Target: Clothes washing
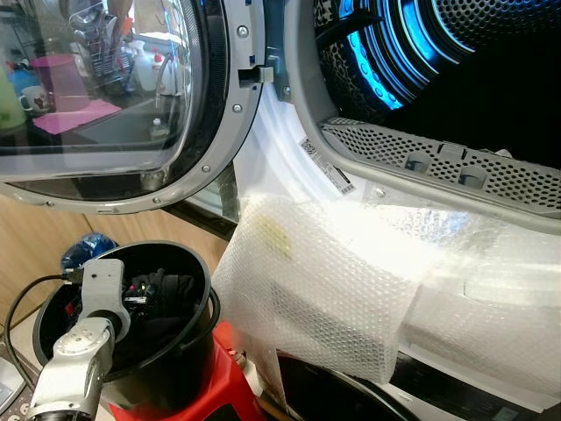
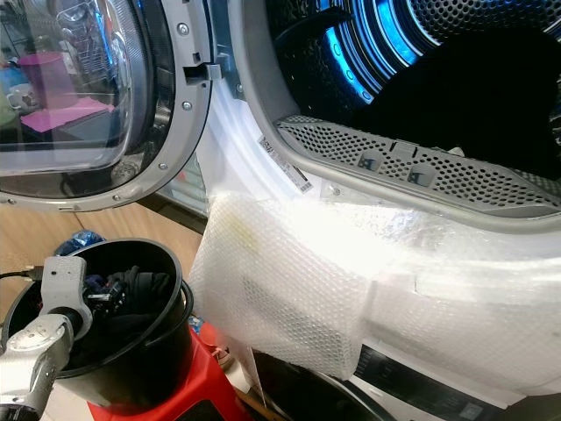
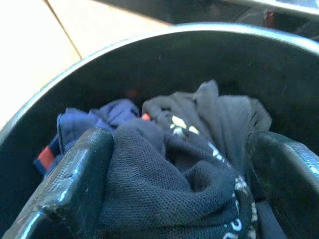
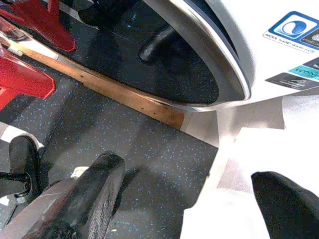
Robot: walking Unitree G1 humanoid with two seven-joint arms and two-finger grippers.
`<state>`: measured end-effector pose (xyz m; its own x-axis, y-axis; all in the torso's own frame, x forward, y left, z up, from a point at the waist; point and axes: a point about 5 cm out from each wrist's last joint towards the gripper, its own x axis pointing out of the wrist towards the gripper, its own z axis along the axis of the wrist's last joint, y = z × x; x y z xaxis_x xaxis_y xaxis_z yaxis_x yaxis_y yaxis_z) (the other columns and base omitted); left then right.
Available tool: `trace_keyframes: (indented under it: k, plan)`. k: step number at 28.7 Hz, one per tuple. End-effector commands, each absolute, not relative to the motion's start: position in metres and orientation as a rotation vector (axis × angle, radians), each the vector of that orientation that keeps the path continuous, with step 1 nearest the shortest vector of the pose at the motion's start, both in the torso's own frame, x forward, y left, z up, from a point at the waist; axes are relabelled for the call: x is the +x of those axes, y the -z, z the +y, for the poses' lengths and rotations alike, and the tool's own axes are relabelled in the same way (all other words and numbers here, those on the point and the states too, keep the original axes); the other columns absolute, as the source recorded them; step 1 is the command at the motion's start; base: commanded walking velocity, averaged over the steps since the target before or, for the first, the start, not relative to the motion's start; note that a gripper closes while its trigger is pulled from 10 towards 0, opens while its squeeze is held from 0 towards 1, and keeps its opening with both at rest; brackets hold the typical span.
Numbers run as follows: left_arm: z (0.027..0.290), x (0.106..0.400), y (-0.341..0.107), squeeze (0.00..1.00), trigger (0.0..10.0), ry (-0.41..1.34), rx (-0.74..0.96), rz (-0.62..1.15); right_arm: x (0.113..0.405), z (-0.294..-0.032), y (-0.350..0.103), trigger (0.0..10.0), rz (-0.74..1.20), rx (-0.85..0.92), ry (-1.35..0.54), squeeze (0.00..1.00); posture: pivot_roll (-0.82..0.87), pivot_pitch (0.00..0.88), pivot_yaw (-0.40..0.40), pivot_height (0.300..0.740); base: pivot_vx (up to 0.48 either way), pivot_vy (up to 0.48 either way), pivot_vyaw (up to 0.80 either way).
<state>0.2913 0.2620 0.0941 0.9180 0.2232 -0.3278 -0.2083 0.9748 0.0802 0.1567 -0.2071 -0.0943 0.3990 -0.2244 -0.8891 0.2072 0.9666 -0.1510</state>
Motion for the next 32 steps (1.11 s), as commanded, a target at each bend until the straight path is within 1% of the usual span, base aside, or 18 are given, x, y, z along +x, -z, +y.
trace_keyframes:
  k: [1,5,12,18,26,32]
  plan:
    - [0.261,0.285,-0.090,0.00,10.0,-0.236,0.044,0.370,0.154,-0.207,0.096,10.0,1.142,-0.009,0.279,0.00,0.04,0.035,0.009,0.740,0.000,0.000,0.00]
    - [0.259,0.281,-0.091,0.00,10.0,-0.250,0.049,0.366,0.154,-0.207,0.096,10.0,1.141,-0.008,0.279,0.00,0.04,0.032,0.011,0.740,0.000,0.000,0.00]
    - [0.253,0.273,-0.106,0.00,10.0,-0.293,0.019,0.306,0.155,-0.205,0.096,10.0,1.134,0.018,0.291,0.00,0.04,0.041,0.014,0.740,0.000,0.000,0.00]
    - [0.248,0.264,-0.106,0.00,10.0,-0.305,0.022,0.328,0.152,-0.206,0.097,10.0,1.142,0.017,0.296,0.00,0.04,0.042,0.012,0.740,0.000,0.000,0.00]
    - [0.261,0.255,-0.099,0.00,10.0,-0.453,0.026,0.374,0.150,-0.208,0.097,10.0,1.146,0.009,0.292,0.00,0.04,0.032,0.008,0.740,0.000,0.000,0.00]
    - [0.267,0.256,-0.099,0.00,10.0,-0.492,0.030,0.371,0.151,-0.208,0.096,10.0,1.145,0.000,0.287,0.00,0.04,0.019,0.005,0.740,0.000,0.000,0.00]
